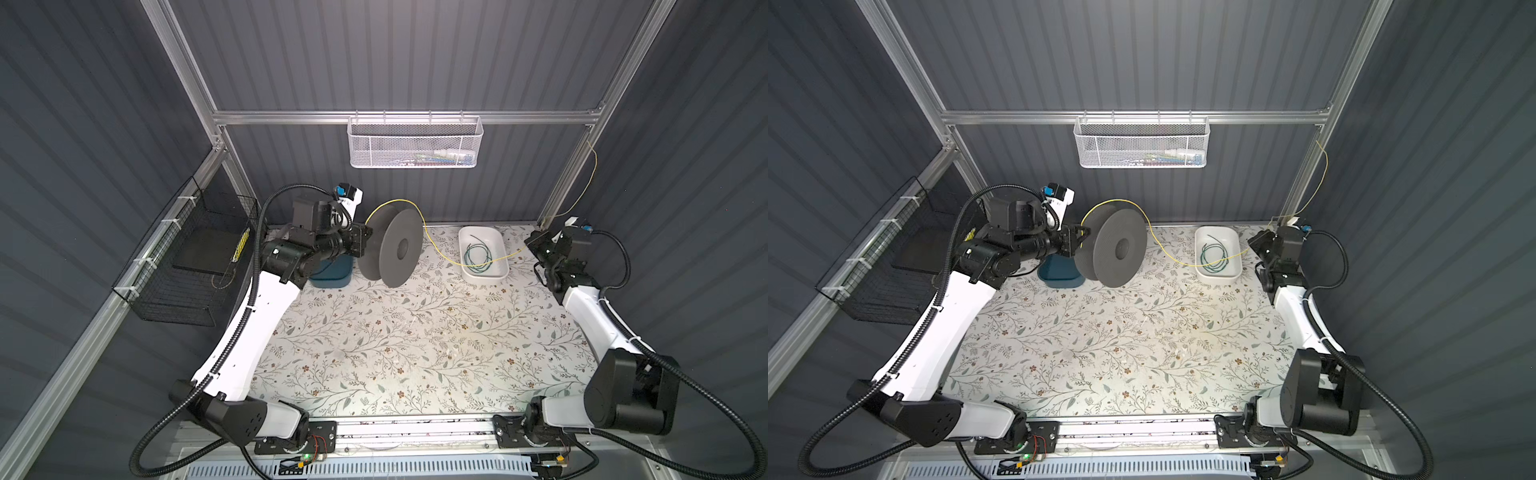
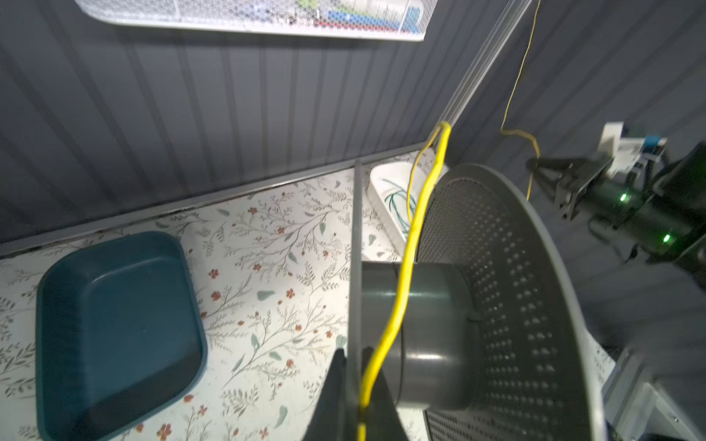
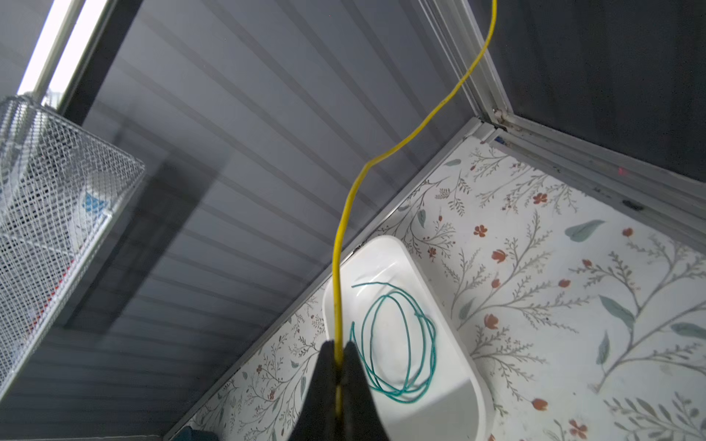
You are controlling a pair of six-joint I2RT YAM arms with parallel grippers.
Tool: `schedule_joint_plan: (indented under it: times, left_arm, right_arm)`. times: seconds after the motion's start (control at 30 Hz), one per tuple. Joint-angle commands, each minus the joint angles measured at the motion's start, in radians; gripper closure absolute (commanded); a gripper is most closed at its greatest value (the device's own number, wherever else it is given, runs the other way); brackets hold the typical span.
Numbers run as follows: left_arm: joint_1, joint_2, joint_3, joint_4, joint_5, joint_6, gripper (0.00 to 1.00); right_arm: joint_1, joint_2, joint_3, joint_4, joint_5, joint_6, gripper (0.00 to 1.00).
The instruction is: Wrap the cables
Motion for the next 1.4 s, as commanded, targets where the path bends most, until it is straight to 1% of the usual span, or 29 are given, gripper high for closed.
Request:
schedule_joint_plan:
  times: [0.0,0.07,0.13,0.17,0.3,0.5,0.67,0.8,0.93,1.07,1.17,1.3,1.37]
  left_arm:
    - [-0.001,-0.075,-0.019,-0.049,0.042,0.068,1.00]
    - [-0.001,-0.094,-0.024,-0.069,0.040,0.072,1.00]
    - [0.001,-0.109,-0.032,-0.057,0.015,0.057,1.00]
    - [0.001,-0.112,-0.031,-0.046,0.018,0.054,1.00]
    - [0.001,-0.088,0.002,0.005,0.071,0.020,1.00]
    - [0.008,-0.049,0.044,0.105,0.015,-0.038,1.00]
    - [0.013,-0.026,0.046,0.208,-0.157,-0.092,1.00]
    - [0.014,0.014,0.054,0.297,-0.259,-0.139,1.00]
    - [0.015,0.062,0.033,0.420,-0.394,-0.174,1.00]
    - [0.014,0.129,0.026,0.461,-0.543,-0.160,1.00]
    - [0.012,0.151,-0.021,0.496,-0.617,-0.163,1.00]
    - [0.001,0.167,-0.081,0.521,-0.715,-0.166,1.00]
    - [-0.013,0.176,-0.098,0.520,-0.751,-0.169,1.00]
  right_arm:
    - [-0.013,0.070,0.074,-0.050,-0.013,-0.009,1.00]
    - [-0.013,0.103,0.087,-0.061,-0.026,-0.016,1.00]
    - [-0.005,0.093,0.040,-0.030,-0.044,-0.006,1.00]
    - [0.008,0.080,0.007,-0.014,-0.032,-0.009,1.00]
    - [0.058,0.049,-0.093,0.010,-0.022,-0.034,1.00]
    - [0.119,-0.071,-0.274,0.040,-0.011,-0.045,1.00]
    - [0.173,-0.201,-0.387,0.012,0.001,-0.050,1.00]
    - [0.258,-0.290,-0.447,-0.023,0.019,-0.040,1.00]
    - [0.349,-0.430,-0.477,-0.085,0.068,-0.035,1.00]
    - [0.447,-0.550,-0.437,-0.169,0.112,-0.050,1.00]
    - [0.539,-0.609,-0.380,-0.219,0.139,-0.067,1.00]
    - [0.675,-0.635,-0.285,-0.255,0.173,-0.105,1.00]
    - [0.725,-0.627,-0.229,-0.265,0.171,-0.125,1.00]
